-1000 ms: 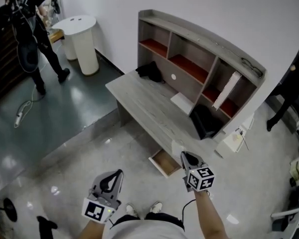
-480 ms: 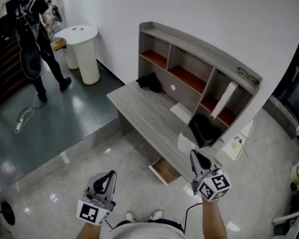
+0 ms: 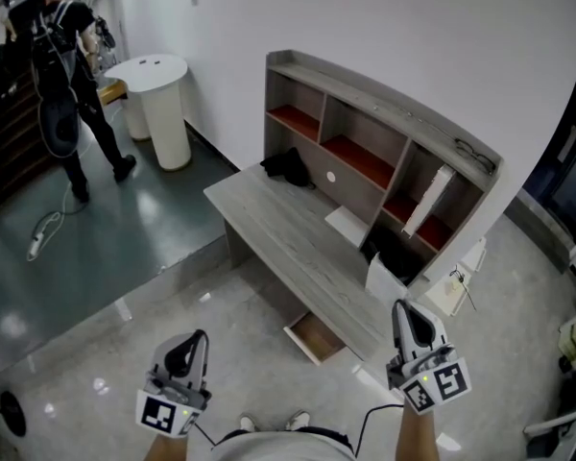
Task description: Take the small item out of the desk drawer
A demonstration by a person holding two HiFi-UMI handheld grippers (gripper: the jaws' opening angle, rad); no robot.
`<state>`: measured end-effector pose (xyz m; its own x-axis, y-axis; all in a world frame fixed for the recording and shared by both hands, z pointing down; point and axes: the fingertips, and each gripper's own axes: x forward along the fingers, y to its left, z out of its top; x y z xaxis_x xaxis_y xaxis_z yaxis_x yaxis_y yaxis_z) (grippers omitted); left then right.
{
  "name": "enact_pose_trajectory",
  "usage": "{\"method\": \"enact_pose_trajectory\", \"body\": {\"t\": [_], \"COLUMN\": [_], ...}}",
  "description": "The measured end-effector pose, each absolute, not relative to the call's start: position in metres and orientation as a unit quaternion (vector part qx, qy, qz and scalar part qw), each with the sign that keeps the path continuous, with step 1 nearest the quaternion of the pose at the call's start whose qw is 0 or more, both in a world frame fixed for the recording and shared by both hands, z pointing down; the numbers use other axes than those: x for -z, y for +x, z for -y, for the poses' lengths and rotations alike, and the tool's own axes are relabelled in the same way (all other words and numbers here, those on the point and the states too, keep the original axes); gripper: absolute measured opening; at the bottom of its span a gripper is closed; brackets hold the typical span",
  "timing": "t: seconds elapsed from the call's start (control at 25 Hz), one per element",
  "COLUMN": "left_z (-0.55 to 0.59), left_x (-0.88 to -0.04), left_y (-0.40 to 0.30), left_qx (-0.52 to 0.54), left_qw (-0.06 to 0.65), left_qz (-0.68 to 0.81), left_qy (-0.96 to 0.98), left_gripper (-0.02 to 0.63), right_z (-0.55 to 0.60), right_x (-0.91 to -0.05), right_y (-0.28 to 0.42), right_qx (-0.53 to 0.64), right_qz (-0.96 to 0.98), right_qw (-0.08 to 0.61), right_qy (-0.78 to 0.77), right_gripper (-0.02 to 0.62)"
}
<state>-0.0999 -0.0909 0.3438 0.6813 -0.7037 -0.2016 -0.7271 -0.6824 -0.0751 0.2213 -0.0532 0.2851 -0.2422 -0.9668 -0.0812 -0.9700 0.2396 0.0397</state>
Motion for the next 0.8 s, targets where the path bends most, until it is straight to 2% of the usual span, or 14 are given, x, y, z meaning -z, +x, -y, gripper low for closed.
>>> {"method": "enact_pose_trajectory", "body": {"t": [0.44,0.8], "left_z": [0.097,0.105], "left_x": [-0.347,-0.346], "left_y": [-0.109,-0.103], "left_qx": [-0.082,-0.088], "left_qw": [0.076,0.067], "left_qz": [-0.421,-0.427], "left_qy": [-0.900,-0.898], "left_gripper": [0.015,0.015], "right_z": [0.009,0.012], "right_x": [-0.283,-0.276], "right_y": [0.264,0.262], "right_qx": [-0.035,-0.054], "right_qz": [-0.744,-0.746], "right_qw": [0.054,0.042], "right_qy": [-0.665,-0.662], "right_gripper": [0.025,0.025]}}
